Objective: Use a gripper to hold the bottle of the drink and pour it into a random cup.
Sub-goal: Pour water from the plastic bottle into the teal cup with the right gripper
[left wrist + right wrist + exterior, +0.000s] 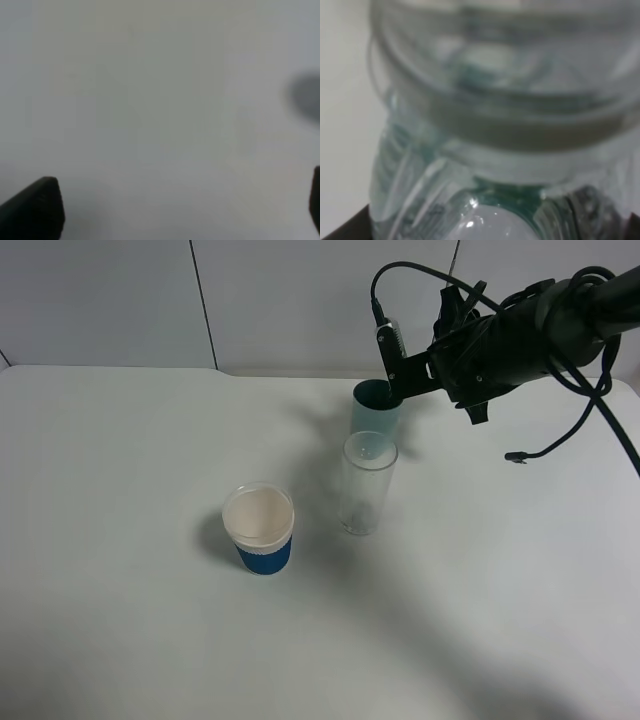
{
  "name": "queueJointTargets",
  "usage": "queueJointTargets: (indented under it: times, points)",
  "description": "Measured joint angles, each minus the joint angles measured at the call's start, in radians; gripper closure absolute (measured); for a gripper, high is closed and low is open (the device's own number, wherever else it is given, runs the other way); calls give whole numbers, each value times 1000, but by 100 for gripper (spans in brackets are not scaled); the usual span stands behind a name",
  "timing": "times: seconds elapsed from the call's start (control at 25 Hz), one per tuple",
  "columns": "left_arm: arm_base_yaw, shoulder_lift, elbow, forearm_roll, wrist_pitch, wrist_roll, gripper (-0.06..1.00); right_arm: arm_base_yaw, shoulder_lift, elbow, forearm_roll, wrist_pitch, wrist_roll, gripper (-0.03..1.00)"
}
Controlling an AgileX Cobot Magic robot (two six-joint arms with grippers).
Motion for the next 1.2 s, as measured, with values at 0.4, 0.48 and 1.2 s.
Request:
queueJointTargets:
  times: [0.4,0.48,1.2]
  points:
    - [0,0,0,0,0,0,-5,0,0,0,0,0,-29,40]
    - [0,0,0,0,0,0,-5,0,0,0,0,0,-36,40]
    - [0,0,0,0,0,0,-5,0,0,0,0,-2,-51,40]
